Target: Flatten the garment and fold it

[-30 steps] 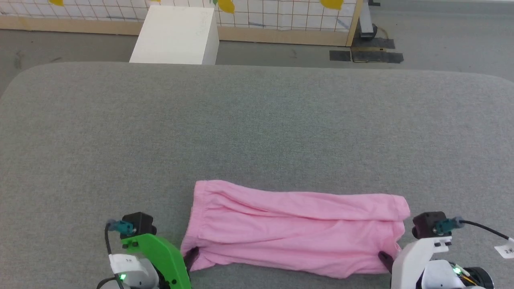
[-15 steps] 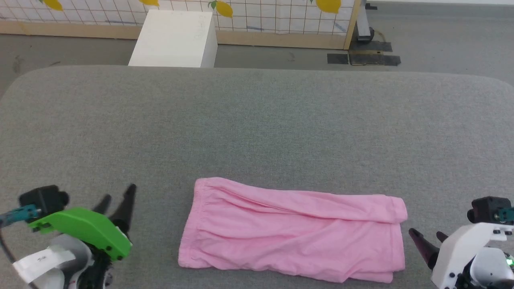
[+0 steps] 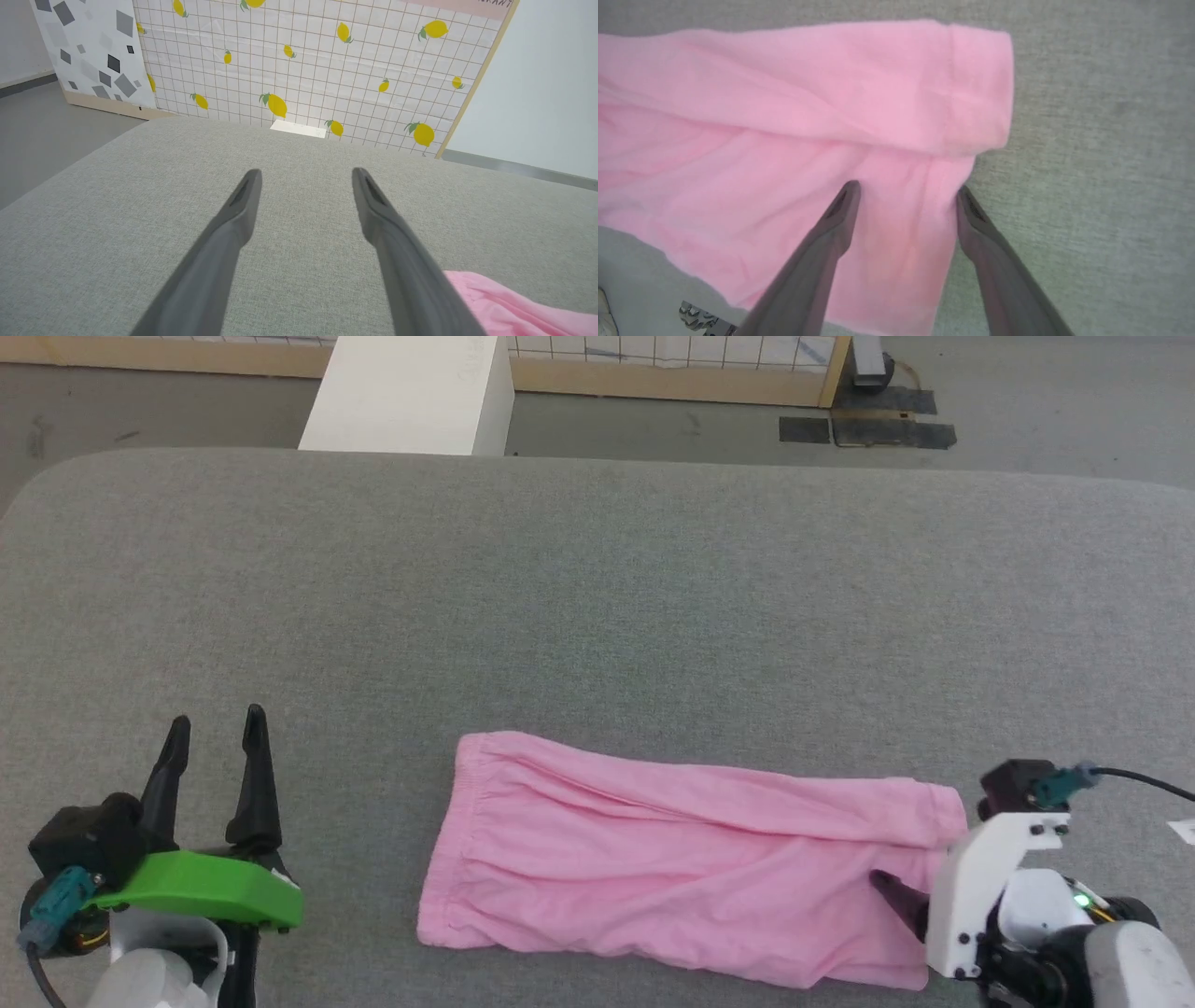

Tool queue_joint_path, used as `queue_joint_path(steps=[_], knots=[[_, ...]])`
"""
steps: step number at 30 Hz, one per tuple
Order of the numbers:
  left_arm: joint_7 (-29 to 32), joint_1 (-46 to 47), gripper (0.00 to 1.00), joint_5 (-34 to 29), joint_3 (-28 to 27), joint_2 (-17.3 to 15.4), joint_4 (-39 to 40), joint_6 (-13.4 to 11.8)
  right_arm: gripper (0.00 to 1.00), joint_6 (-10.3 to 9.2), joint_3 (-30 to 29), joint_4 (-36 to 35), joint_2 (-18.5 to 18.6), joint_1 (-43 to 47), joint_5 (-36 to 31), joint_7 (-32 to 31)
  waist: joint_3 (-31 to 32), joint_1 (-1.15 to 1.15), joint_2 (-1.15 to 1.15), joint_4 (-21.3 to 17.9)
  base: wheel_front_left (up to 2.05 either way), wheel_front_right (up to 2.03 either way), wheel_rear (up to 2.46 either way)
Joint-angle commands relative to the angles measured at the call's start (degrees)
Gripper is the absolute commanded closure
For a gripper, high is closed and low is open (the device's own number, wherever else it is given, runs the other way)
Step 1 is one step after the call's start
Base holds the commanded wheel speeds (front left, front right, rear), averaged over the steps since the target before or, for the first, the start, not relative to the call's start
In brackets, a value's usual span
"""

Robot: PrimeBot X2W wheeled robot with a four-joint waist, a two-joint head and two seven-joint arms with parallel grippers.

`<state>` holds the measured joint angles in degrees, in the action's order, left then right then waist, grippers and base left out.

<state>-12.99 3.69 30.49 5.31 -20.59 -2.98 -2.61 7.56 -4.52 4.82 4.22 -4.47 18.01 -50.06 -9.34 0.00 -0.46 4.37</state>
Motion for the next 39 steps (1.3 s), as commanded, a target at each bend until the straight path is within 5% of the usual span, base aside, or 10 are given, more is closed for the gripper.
queue_joint_path(steps=[1, 8, 9, 11, 17, 26, 39], knots=[[-0.73, 0.94, 0.0, -0.51, 0.01, 0.59, -0.6, 0.31, 0.0, -0.08, 1.62, 1.28, -0.32, -0.99, 0.52, 0.33, -0.14, 0.0, 0.46, 0.07, 0.0, 0.0, 0.0], [-1.66, 0.94, 0.0, -1.29, 0.01, 2.16, -2.36, 1.11, 0.0, -0.08, 6.33, 5.53, 0.41, -2.88, 1.03, 1.68, 0.06, 0.0, 0.46, 0.38, 0.0, 0.0, 0.0], [-1.7, 0.96, 0.0, -1.46, 0.07, 2.25, -2.6, 1.15, 0.74, -0.08, 6.39, 6.09, 0.75, -3.1, 0.97, 1.87, 0.12, 0.0, 0.46, 0.43, 0.0, 0.0, 0.0], [-1.76, 0.95, 0.0, -1.57, 0.07, 2.5, -2.79, 1.27, 1.0, -0.08, 6.3, 6.95, 1.62, -3.45, 0.7, 2.21, 0.27, 0.0, 0.46, 0.44, 0.0, 0.0, 0.0], [-1.89, 0.53, 0.0, -2.24, 0.23, 3.09, -2.59, 1.22, 1.0, -0.08, -1.05, 9.3, 7.41, -3.93, -1.74, 2.12, 0.61, 0.0, 0.46, 0.17, 0.0, 0.0, 0.0], [-1.92, -0.18, 0.0, -2.52, 0.68, 3.45, -2.62, 1.06, 1.0, -0.08, -9.25, 9.59, 10.69, -5.63, -8.62, 0.05, 1.0, 0.0, 0.46, -0.84, 0.0, 0.0, 0.0], [-1.93, -0.93, 0.0, -2.18, 1.77, 4.76, -2.56, 0.72, 1.0, -0.08, 6.09, -14.82, 12.84, -2.95, -2.75, -13.26, 3.05, 0.0, 0.46, -0.75, 0.0, 0.0, 0.0]])
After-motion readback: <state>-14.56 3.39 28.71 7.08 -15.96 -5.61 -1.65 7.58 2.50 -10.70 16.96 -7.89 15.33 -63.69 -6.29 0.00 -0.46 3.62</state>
